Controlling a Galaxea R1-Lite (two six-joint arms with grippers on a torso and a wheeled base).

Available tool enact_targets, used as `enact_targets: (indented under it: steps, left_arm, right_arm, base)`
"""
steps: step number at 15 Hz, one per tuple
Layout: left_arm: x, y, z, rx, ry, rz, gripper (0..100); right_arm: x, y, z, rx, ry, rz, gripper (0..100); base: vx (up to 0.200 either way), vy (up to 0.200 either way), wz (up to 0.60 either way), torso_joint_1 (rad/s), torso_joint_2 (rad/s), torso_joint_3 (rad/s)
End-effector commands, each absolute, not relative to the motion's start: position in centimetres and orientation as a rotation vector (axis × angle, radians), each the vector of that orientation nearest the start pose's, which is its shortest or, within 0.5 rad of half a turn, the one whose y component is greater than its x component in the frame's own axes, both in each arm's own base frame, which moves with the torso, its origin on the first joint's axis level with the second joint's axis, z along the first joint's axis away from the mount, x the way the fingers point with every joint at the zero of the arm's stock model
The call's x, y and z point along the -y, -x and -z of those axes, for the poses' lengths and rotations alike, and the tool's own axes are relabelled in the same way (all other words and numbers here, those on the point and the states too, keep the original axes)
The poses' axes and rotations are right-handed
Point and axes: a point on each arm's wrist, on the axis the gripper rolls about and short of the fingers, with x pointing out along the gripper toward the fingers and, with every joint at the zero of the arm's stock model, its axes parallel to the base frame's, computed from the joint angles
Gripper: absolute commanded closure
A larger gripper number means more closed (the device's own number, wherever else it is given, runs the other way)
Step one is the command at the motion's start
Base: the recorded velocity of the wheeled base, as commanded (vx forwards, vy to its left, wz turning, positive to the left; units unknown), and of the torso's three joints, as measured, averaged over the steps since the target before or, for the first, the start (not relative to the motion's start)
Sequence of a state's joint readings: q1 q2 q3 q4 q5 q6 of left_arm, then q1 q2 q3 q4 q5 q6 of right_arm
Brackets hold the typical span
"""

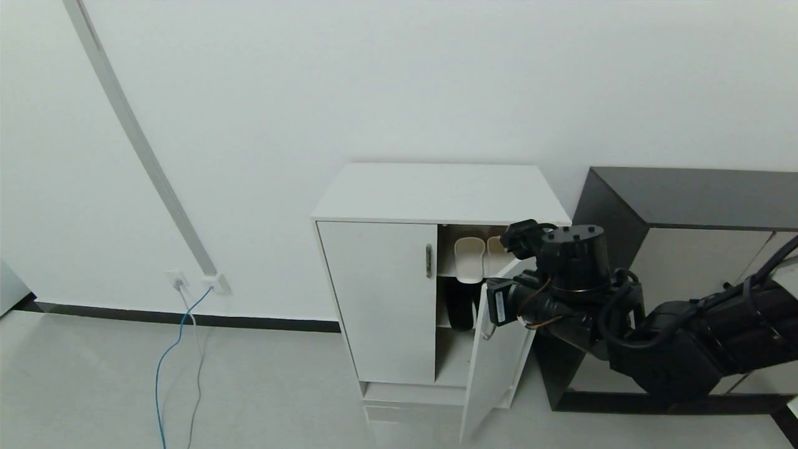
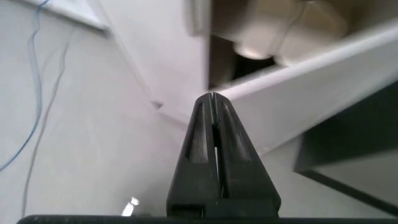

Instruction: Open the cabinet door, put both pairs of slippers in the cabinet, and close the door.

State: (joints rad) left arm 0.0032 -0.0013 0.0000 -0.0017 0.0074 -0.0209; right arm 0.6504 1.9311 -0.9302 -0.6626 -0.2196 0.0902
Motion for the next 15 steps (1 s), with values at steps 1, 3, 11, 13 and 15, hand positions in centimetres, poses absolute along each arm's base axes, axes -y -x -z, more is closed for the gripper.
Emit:
enact_targets:
  steps: [1,3,11,13,15]
  left_arm:
    - [0.0,2.3,-7.6,0.003,0.021,-0.011,100]
    - [0.0,2.3,-7.6,0.002,0.021,-0.011,100]
    - [0.0,2.3,-7.6,0.003,0.018,-0.012,100]
    - [0.0,2.3,-7.6,0.003,0.018,-0.011,100]
    - [0.0,2.3,-7.6,0.003,0.018,-0.011,100]
  right_arm:
    - [-21.1,-28.4,-13.1,-0.343,0.063,-0.409,100]
    - [-20.6,-27.9,-12.6,-0.344,0.065,-0.405,100]
    - [-17.7,-23.9,-11.3,-0.408,0.088,-0.398,100]
    - [-17.3,-23.4,-10.7,-0.402,0.088,-0.399,100]
    - [-17.1,-23.2,-10.0,-0.419,0.097,-0.398,100]
  base:
    - [0.0,0.0,0.0,0.0,0.0,0.0]
    - [0.0,0.0,0.0,0.0,0.0,0.0]
    - [0.1,0.0,0.0,0.001,0.0,0.002]
    - [0.2,0.0,0.0,-0.019,-0.01,0.007]
    - [0.0,0.0,0.0,0.0,0.0,0.0]
